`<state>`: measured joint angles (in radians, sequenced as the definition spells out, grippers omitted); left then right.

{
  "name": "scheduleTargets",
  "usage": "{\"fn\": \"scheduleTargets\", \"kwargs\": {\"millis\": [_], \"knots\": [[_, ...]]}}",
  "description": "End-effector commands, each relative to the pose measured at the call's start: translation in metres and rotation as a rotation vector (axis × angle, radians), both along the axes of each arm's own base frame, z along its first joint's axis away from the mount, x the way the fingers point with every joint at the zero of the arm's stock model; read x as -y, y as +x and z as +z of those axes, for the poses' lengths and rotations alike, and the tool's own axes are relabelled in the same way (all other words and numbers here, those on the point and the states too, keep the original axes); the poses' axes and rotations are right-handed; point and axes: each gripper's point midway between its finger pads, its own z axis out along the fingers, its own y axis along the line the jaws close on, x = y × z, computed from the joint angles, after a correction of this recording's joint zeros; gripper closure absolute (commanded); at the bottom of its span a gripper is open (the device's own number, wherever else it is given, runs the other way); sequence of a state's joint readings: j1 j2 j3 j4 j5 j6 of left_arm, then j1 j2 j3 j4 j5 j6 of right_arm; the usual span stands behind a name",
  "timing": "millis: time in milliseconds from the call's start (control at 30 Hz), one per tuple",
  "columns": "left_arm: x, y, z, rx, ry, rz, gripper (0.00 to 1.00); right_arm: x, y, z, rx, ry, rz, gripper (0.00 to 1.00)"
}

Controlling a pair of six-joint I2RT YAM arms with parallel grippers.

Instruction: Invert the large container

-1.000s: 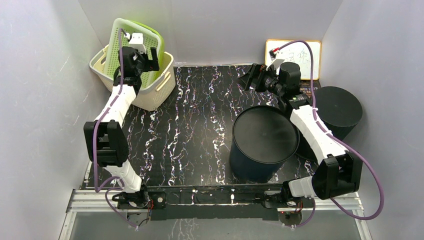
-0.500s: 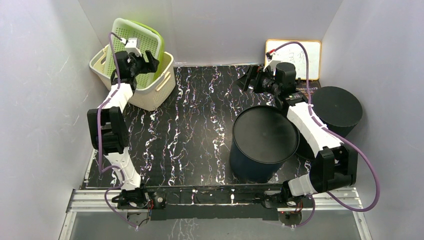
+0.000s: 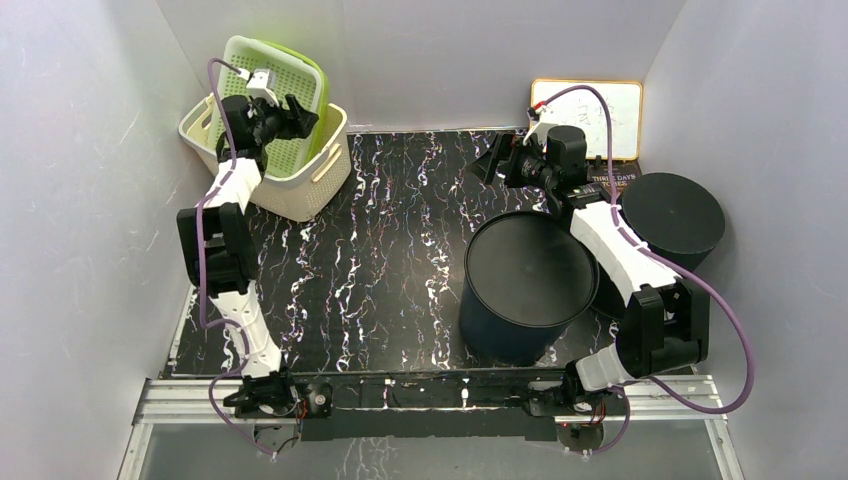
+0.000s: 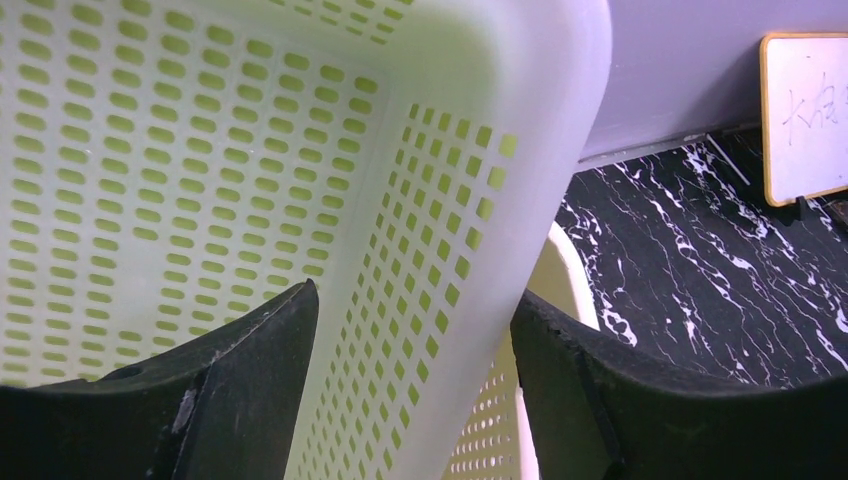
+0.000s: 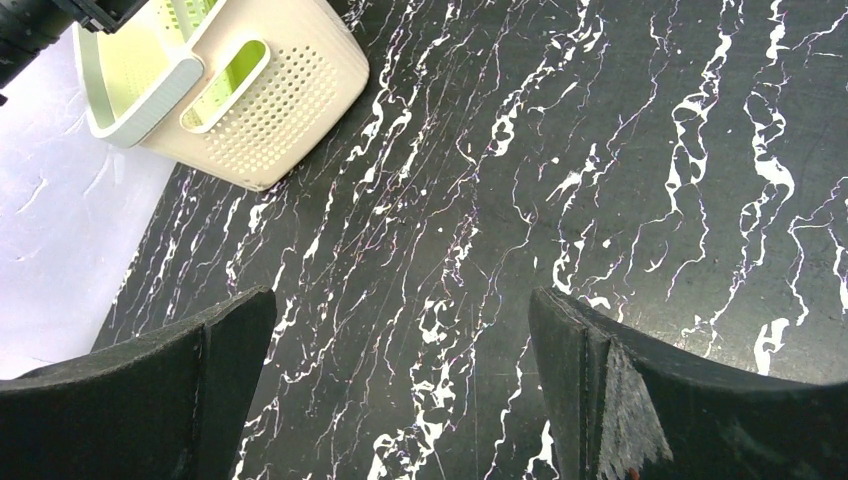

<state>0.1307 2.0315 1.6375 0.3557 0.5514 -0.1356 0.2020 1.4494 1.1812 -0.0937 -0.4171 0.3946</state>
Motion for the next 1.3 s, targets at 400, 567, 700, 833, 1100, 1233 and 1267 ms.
{"fn": "scheduleTargets", "kwargs": {"millis": [400, 567, 700, 833, 1100, 1233, 1267], "knots": [[0.0, 0.009, -0.017, -0.024, -0.015, -0.038, 0.63, -0.001, 0.006, 0.019, 0.088, 0.0, 0.003, 0.02], [-0.001, -0.004, 0.006, 0.014, 0.021, -0.024, 1.0, -0.002, 0.007, 0.015, 0.085, 0.001, 0.004, 0.02], [-0.003, -0.021, 0.027, 0.054, 0.043, 0.003, 1.0, -0.003, 0.007, 0.011, 0.08, 0.007, 0.007, 0.02], [-0.007, -0.042, 0.064, 0.115, 0.078, 0.041, 1.0, -0.003, 0.006, 0.009, 0.074, 0.009, 0.012, 0.02], [-0.047, -0.071, 0.138, 0.205, 0.198, 0.277, 1.0, -0.003, 0.002, 0.011, 0.079, 0.011, 0.018, 0.02], [-0.045, -0.078, 0.151, 0.177, 0.18, 0.277, 1.0, -0.004, 0.002, 0.012, 0.084, 0.006, 0.022, 0.02], [-0.042, -0.082, 0.16, 0.175, 0.159, 0.269, 1.0, -0.004, 0.002, 0.012, 0.083, 0.003, 0.024, 0.02]]}}
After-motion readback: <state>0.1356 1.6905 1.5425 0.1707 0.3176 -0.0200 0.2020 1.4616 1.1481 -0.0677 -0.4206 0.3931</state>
